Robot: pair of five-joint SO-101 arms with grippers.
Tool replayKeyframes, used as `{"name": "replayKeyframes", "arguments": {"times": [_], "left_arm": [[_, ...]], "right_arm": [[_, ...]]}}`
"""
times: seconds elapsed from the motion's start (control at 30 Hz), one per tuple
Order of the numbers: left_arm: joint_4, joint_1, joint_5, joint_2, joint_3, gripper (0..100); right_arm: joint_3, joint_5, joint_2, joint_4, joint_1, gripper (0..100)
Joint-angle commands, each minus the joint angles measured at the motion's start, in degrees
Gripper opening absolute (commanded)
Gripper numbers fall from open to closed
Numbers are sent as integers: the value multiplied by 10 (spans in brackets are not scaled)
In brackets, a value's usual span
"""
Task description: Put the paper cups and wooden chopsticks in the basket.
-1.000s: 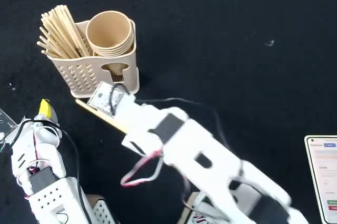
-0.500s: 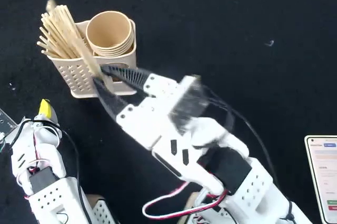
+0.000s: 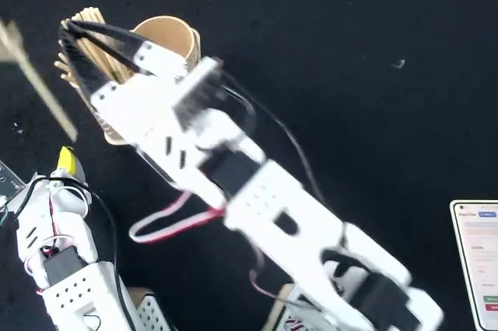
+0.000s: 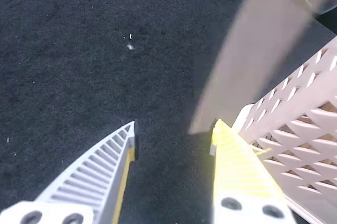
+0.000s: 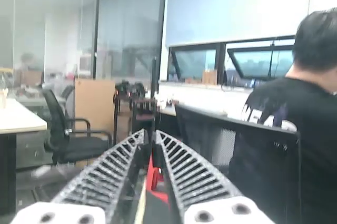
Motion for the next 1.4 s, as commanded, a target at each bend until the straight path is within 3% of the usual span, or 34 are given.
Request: {"name": "replayKeyframes", "arguments": {"times": [0.0,0.17,0.4,0.53,0.67,0.73,0.83,1.1,1.37], "left_arm": [[0,2,-6,-7,-9,234],[0,3,-6,-7,-10,234],[2,5,-6,-7,-12,234],[19,-4,-13,-5,-33,237],[152,-29,-37,-2,-153,238],[198,-42,-42,-1,-207,238],[195,-72,-76,0,-239,239],[105,-77,-110,86,-202,239],[88,-99,-86,359,-403,251]], "right_arm": [[-98,1,85,-15,15,11],[-121,-4,116,-1,39,11],[-53,-4,-22,134,33,12],[-40,-4,-160,396,19,60],[-37,-4,-271,668,11,236],[-33,-4,-300,762,11,284],[19,0,-310,833,7,268],[265,-1,-313,709,-13,198],[417,-5,-313,578,-14,194]]}}
